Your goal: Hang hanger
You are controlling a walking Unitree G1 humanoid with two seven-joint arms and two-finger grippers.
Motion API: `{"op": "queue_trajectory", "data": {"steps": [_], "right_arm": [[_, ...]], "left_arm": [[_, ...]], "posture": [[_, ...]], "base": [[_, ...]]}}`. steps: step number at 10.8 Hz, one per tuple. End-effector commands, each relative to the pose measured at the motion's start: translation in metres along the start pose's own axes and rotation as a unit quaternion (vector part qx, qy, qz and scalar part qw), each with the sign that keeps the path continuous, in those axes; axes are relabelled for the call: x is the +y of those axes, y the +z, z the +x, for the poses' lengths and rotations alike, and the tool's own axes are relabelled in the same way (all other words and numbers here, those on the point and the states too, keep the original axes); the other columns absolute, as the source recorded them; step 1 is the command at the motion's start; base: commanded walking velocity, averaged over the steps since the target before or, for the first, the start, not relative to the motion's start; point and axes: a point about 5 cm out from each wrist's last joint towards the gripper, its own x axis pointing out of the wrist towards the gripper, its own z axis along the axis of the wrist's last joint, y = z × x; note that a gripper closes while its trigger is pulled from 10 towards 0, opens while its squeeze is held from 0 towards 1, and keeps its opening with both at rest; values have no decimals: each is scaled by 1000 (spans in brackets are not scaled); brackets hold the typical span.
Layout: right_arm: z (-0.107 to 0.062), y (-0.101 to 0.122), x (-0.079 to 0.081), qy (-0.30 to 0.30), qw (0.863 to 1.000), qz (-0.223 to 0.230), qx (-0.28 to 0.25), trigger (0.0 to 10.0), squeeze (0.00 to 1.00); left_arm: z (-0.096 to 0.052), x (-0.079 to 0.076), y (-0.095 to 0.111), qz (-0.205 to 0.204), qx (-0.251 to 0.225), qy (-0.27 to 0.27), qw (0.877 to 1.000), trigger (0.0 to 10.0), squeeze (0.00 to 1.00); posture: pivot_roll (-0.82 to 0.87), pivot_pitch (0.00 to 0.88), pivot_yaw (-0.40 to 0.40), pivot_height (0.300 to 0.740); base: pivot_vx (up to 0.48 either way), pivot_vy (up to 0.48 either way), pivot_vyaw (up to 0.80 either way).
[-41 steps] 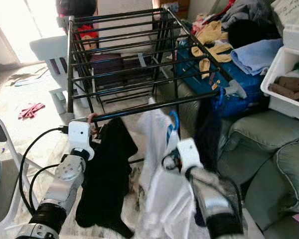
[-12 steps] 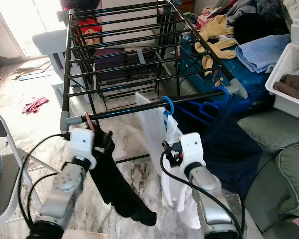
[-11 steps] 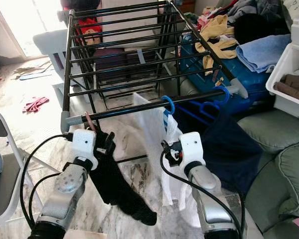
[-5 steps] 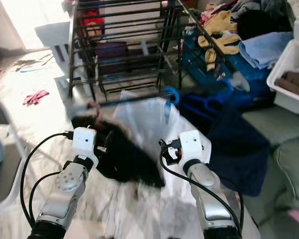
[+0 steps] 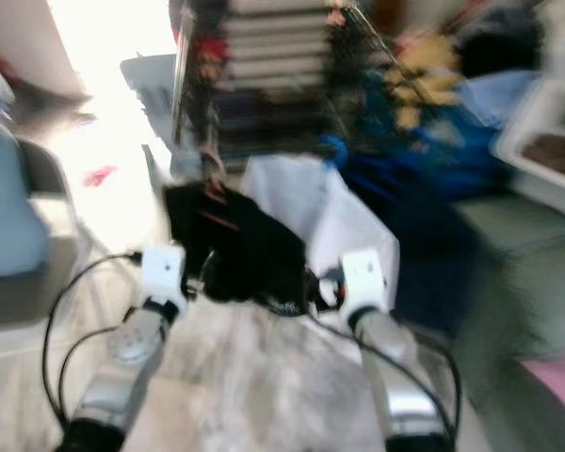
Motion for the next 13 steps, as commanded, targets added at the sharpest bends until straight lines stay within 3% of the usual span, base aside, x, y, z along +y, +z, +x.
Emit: {"op": "queue_trajectory", "data": {"steps": [1,3,5,7,9,13], "right_arm": [[1,4,0,1,1000,1,-5,10000,992],[0,6,6,18,1000,0,-15,10000,0],[0,6,9,28,999,-5,-19,10000,0],[1,8,11,36,999,-12,-23,10000,0],[1,8,13,44,999,-8,-27,10000,0],[1,11,17,54,998,-7,-39,10000,0]], "left_arm": [[1,1,3,7,-3,3,1000,10000,0],[2,1,2,8,-3,4,1000,10000,0],[2,1,2,8,-5,10,1000,10000,0],[4,1,3,12,-5,23,1000,10000,0],[5,11,1,29,3,61,998,10000,0],[4,15,-2,28,8,74,997,10000,0]], "posture": [[-160,0,53,740],[-159,0,53,740],[-159,0,52,740],[-159,0,53,740],[-157,0,55,740],[-154,0,54,740]], "base": [[-337,0,0],[-343,0,0],[0,0,0],[0,0,800],[0,0,800],[0,0,800]]}}
